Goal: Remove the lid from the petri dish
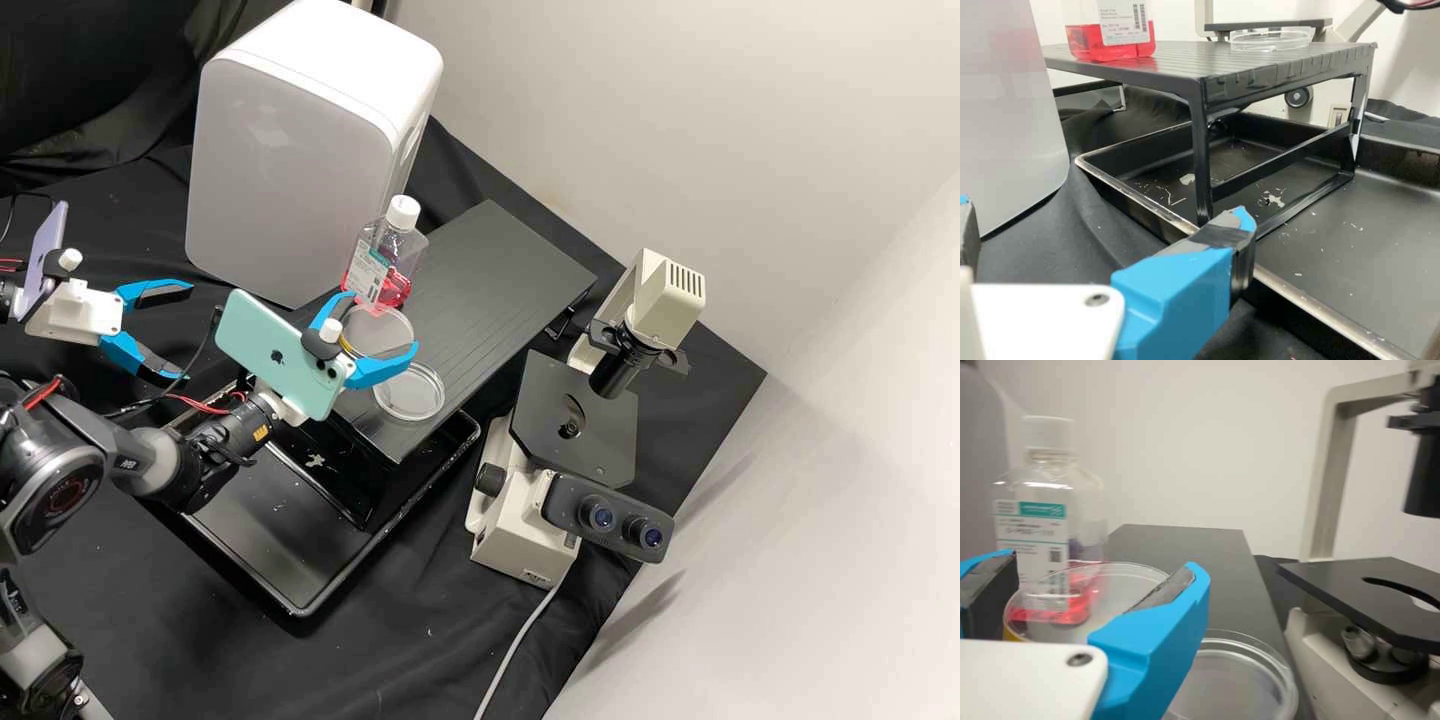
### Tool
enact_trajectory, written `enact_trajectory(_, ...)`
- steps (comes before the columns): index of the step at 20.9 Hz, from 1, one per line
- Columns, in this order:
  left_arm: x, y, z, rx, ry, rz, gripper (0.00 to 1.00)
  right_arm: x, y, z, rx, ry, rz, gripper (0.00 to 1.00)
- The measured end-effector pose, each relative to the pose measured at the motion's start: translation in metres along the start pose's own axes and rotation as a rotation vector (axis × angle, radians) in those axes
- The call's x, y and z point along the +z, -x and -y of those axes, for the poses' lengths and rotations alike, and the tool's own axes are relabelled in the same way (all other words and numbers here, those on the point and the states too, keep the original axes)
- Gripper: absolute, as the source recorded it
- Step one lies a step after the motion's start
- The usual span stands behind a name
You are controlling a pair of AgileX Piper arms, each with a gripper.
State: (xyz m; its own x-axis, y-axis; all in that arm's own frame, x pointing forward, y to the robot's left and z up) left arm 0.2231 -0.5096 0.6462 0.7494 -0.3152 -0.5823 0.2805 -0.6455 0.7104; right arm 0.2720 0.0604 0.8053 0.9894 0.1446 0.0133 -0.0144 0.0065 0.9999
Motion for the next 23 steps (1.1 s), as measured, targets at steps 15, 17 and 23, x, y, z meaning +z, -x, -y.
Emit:
enact_trajectory(15, 0.000, 0.000, 0.0000, 0.000, 0.000, 0.000, 1.00, -0.001, -0.002, 0.021, -0.070, 0.044, -0.001, 0.00)
enact_trajectory(17, 0.000, 0.000, 0.0000, 0.000, 0.000, 0.000, 1.00, -0.001, -0.002, 0.021, -0.070, 0.044, -0.001, 0.00)
enact_trajectory(23, 0.000, 0.000, 0.0000, 0.000, 0.000, 0.000, 1.00, 0.004, -0.003, 0.016, -0.053, 0.046, 0.017, 0.00)
